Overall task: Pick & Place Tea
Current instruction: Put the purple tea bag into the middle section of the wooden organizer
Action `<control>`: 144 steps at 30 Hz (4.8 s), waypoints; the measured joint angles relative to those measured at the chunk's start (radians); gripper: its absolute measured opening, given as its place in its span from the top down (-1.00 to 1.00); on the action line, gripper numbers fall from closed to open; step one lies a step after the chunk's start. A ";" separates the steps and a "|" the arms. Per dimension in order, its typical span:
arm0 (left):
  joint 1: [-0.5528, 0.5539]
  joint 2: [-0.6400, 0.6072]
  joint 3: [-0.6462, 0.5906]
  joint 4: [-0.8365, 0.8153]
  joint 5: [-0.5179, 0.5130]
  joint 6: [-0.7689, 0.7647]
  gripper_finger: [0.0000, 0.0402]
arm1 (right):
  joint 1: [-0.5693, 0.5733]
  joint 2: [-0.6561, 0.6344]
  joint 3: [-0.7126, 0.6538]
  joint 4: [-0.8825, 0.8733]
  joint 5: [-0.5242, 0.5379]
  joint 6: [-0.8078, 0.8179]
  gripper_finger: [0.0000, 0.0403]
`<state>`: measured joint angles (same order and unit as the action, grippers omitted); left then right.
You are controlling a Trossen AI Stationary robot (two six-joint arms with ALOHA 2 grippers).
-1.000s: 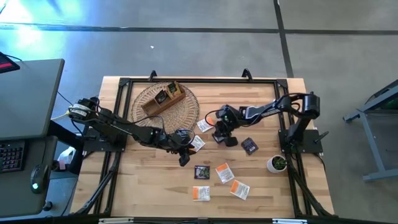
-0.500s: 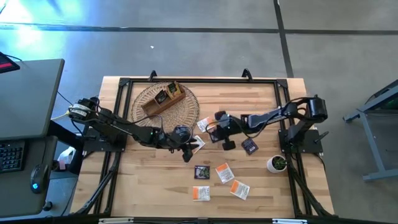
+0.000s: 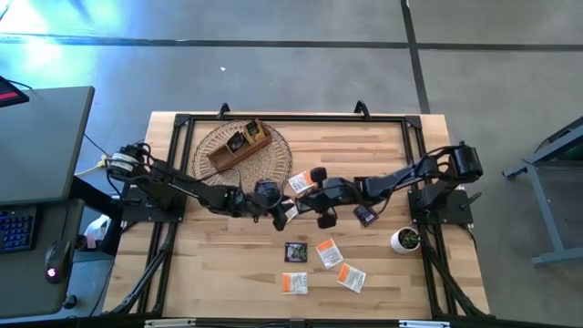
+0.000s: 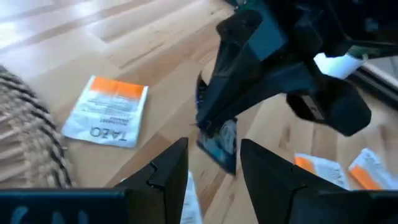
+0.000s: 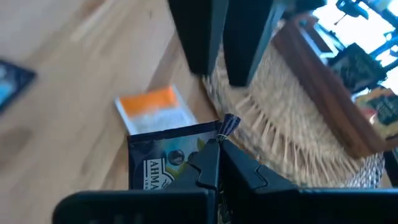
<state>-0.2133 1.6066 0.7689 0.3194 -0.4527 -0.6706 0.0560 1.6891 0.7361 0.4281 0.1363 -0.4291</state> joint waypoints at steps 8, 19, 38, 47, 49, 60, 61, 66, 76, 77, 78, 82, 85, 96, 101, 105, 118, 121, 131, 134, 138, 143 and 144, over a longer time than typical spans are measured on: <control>-0.002 0.043 -0.001 0.042 -0.028 0.015 0.28 | 0.017 -0.001 0.001 0.056 -0.040 0.002 0.93; -0.002 0.043 -0.002 0.057 -0.031 0.050 0.42 | 0.017 -0.001 0.001 0.122 -0.045 0.002 0.94; -0.002 0.043 -0.002 0.045 -0.083 0.096 0.98 | 0.003 -0.004 0.002 0.129 -0.008 0.010 0.40; 0.006 -0.117 -0.003 -0.243 -0.271 0.014 1.00 | 0.013 -0.124 0.003 -0.005 0.145 -0.022 0.25; 0.016 -0.189 0.000 -0.333 -0.333 -0.001 1.00 | 0.013 -0.163 0.002 -0.063 0.151 -0.022 0.27; 0.118 -0.469 -0.084 -0.908 -0.557 -0.303 1.00 | 0.012 -0.314 0.003 -0.223 0.104 0.028 0.28; 0.143 -0.475 -0.116 -0.886 -0.556 -0.304 1.00 | 0.012 -0.315 0.003 -0.221 0.082 0.028 0.29; 0.264 -0.483 -0.264 -0.635 -0.538 -0.225 1.00 | 0.012 -0.314 0.002 -0.221 -0.017 -0.005 0.29; 0.437 -0.478 -0.365 -0.146 -0.357 0.120 1.00 | 0.009 -0.313 0.002 -0.199 -0.039 -0.074 0.30; 0.454 -0.478 -0.367 -0.153 -0.342 0.121 1.00 | 0.009 -0.313 0.002 -0.199 -0.039 -0.075 0.30; 0.470 -0.472 -0.367 -0.163 -0.333 0.120 1.00 | 0.009 -0.313 0.002 -0.199 -0.039 -0.075 0.30; 0.522 -0.444 -0.369 -0.171 -0.290 0.114 1.00 | 0.009 -0.313 0.002 -0.199 -0.039 -0.075 0.30; 0.556 -0.444 -0.368 -0.161 -0.268 0.117 1.00 | 0.009 -0.313 0.002 -0.199 -0.039 -0.073 0.29; 0.635 -0.444 -0.368 -0.165 -0.137 0.177 1.00 | 0.009 -0.312 0.002 -0.192 -0.039 -0.070 0.29; 0.635 -0.444 -0.368 -0.164 -0.164 0.184 0.94 | 0.009 -0.312 0.002 -0.191 -0.039 -0.070 0.29; 0.635 -0.444 -0.367 -0.164 -0.155 0.228 0.82 | 0.009 -0.312 0.002 -0.191 -0.039 -0.070 0.29; 0.632 -0.456 -0.367 -0.147 -0.293 0.249 0.42 | 0.009 -0.312 0.002 -0.191 -0.039 -0.069 0.29; 0.632 -0.472 -0.349 -0.144 -0.252 0.276 0.42 | 0.009 -0.312 0.002 -0.191 -0.039 -0.067 0.29; 0.623 -0.493 -0.230 -0.187 0.130 0.242 0.42 | 0.011 -0.312 0.002 -0.210 -0.076 0.003 0.30; 0.574 -0.493 -0.188 -0.186 0.331 0.228 0.42 | 0.012 -0.312 0.002 -0.222 -0.169 0.039 0.29; 0.428 -0.493 -0.147 -0.141 0.452 0.272 0.42 | 0.031 -0.308 0.002 -0.287 -0.221 0.109 0.30; 0.202 -0.490 -0.131 -0.123 0.408 0.298 0.42 | 0.088 -0.307 0.002 -0.416 -0.124 0.210 0.29; 0.158 -0.480 -0.131 -0.123 0.383 0.281 0.42 | 0.100 -0.307 0.002 -0.431 -0.100 0.235 0.29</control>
<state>-0.0555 1.1265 0.6379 0.1963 -0.0698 -0.3894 0.1555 1.3819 0.7376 -0.0030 0.0365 -0.1944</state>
